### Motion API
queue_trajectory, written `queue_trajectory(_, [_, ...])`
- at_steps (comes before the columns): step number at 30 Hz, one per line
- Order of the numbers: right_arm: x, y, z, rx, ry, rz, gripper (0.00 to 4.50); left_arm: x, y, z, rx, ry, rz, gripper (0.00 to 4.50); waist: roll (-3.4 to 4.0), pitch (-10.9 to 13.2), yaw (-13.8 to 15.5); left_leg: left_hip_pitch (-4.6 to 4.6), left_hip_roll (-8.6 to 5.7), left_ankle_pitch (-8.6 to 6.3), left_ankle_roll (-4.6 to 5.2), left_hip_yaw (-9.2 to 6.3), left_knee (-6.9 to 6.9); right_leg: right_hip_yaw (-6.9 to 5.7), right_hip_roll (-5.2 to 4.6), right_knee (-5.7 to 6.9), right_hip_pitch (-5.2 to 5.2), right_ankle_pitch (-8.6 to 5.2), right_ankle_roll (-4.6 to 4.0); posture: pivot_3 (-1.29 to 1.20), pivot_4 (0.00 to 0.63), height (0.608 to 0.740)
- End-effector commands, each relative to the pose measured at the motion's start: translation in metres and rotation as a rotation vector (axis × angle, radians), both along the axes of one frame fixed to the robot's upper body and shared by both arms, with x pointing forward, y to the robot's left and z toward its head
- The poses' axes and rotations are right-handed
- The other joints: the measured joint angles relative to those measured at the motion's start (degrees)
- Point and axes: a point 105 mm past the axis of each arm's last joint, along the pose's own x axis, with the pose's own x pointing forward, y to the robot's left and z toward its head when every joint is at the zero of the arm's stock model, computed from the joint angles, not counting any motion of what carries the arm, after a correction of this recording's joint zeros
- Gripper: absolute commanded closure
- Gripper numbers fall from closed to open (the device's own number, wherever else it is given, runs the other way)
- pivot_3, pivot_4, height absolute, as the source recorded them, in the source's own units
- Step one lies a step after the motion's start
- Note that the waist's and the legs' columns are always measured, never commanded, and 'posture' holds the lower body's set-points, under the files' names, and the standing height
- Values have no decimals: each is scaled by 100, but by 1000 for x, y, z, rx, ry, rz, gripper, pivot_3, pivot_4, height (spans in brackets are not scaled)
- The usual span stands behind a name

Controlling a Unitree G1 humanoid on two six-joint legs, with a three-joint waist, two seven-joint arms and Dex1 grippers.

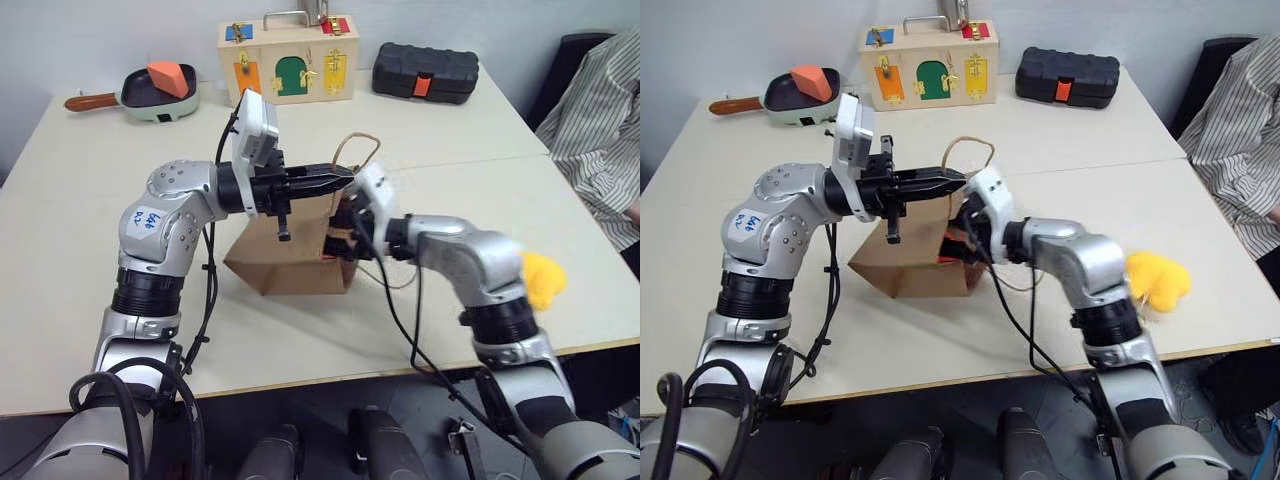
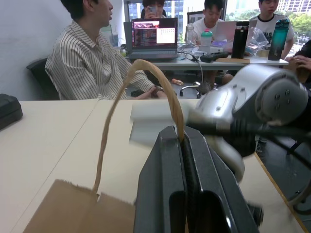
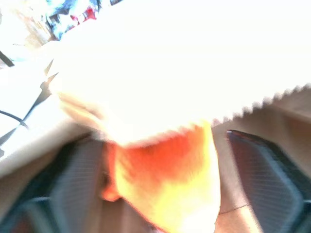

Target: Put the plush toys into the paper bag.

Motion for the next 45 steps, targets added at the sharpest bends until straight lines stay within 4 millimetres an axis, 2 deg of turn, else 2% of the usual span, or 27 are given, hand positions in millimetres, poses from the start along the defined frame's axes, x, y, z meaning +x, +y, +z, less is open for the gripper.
queue_trajectory(1, [-17,-46,27,19,-70,-120,18,-7,0,12,-20,-46,-21,4500,0,0,9,-2,-1,0,0,1,-3,0,0,-2,1,0,0,0,150,740])
queue_trajectory(3, [-25,-84,34,-7,-88,-252,18,-7,0,12,-21,-47,-24,4500,0,0,30,-6,-2,0,0,1,-7,2,-1,-4,1,0,0,0,150,740])
queue_trajectory(6, [-39,-148,33,-97,-95,-504,18,-8,2,14,-22,-51,-27,4500,-1,0,130,-9,-2,0,1,4,-11,3,-1,-8,1,0,0,0,150,740])
queue_trajectory(9, [-55,-213,15,-174,-19,-789,18,-9,4,14,-26,-54,-26,4500,-4,-1,170,-7,-1,0,1,11,-11,8,0,-5,2,0,0,0,150,740])
queue_trajectory(11, [-64,-240,-1,-173,45,-932,18,-9,4,14,-30,-55,-23,4500,-5,-1,167,-3,0,0,1,21,-8,15,0,1,5,0,0,0,150,740])
queue_trajectory(16, [-62,-263,-33,-140,128,-1080,18,-10,4,12,-27,-56,-22,4500,-5,-1,134,15,1,1,3,55,-9,44,3,8,0,0,0,0,150,740])
queue_trajectory(20, [-54,-281,-55,-16,212,-1200,18,-12,4,12,-20,-60,-20,4500,-5,-1,138,20,2,1,3,58,-9,49,5,12,-1,0,0,0,150,740])
queue_trajectory(22, [-53,-285,-69,11,268,-1217,18,-12,4,12,-18,-63,-17,4500,-5,-1,143,18,0,1,3,59,-9,50,4,14,-2,0,0,0,150,740])
queue_trajectory(24, [-52,-283,-79,33,300,-1204,189,-12,5,12,-16,-65,-12,4500,-4,-2,159,16,1,1,3,54,-11,45,4,22,-2,0,0,0,150,740])
queue_trajectory(27, [-50,-277,-81,69,306,-1175,902,-13,7,12,-12,-67,-6,4500,-4,-2,152,16,0,1,4,54,-8,44,3,19,1,0,0,0,150,740])
queue_trajectory(29, [-49,-271,-73,90,276,-1142,1540,-13,8,12,-9,-68,-3,4500,-5,-2,149,16,2,1,4,52,-8,43,4,17,2,0,0,0,150,740])
queue_trajectory(33, [-46,-245,-45,141,191,-989,2902,-13,9,12,-4,-69,2,4500,-4,-2,139,16,2,1,4,53,-9,44,4,19,1,0,0,0,150,740])
queue_trajectory(35, [-41,-219,-30,170,162,-875,3573,-13,9,12,-2,-70,2,4500,-4,-2,133,16,2,1,4,53,-9,44,4,17,1,0,0,0,150,740])
queue_trajectory(38, [-33,-163,-3,219,112,-624,4364,-13,8,13,-1,-71,1,4500,-4,-2,92,18,5,1,3,55,-10,46,7,14,-2,0,0,0,150,740])
queue_trajectory(39, [-32,-149,2,226,102,-563,4495,-13,7,13,-1,-72,0,4500,-4,-2,74,19,8,1,3,56,-10,46,9,12,-4,0,0,0,150,740])
queue_trajectory(41, [-28,-107,12,212,92,-409,4495,-13,6,15,-3,-72,-4,4500,-4,-2,76,19,9,1,3,52,-12,43,9,8,-5,0,0,0,150,740])
queue_trajectory(43, [-19,-77,11,155,85,-329,4495,-13,4,17,-4,-73,-10,4500,-4,-2,69,15,8,1,3,48,-12,39,8,15,-5,0,0,0,150,740])
queue_trajectory(45, [-2,-55,7,108,66,-319,4495,-14,3,19,-3,-78,-17,4500,-4,-2,71,11,6,1,3,45,-10,35,6,15,-4,0,0,0,150,740])
